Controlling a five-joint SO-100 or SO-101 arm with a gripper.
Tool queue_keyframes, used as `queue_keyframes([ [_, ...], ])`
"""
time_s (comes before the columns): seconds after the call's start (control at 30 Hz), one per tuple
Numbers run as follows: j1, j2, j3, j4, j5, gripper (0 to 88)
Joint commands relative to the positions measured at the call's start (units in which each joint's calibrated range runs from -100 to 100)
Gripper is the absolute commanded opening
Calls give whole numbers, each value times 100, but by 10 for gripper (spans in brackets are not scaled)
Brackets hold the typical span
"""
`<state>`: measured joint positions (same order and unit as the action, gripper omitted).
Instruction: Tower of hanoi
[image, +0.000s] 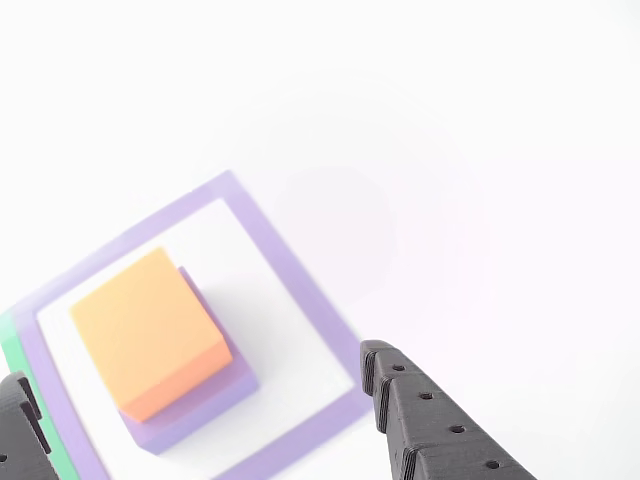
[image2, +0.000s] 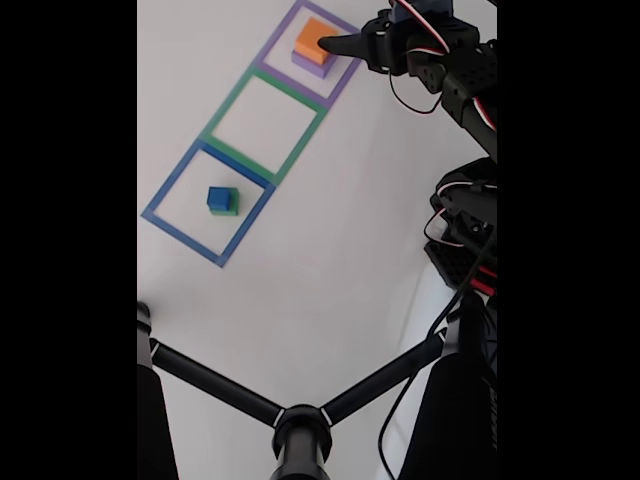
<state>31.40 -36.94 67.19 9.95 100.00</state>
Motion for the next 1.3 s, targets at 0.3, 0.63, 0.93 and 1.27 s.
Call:
queue_keyframes([
  [0.3, -282, 1421, 508, -2922, 0, 413],
  [0.63, -532, 2527, 581, -4493, 0, 394],
  [0.93, -465, 2979, 517, -4858, 0, 392],
  [1.27, -580, 3762, 263, -5570, 0, 389],
])
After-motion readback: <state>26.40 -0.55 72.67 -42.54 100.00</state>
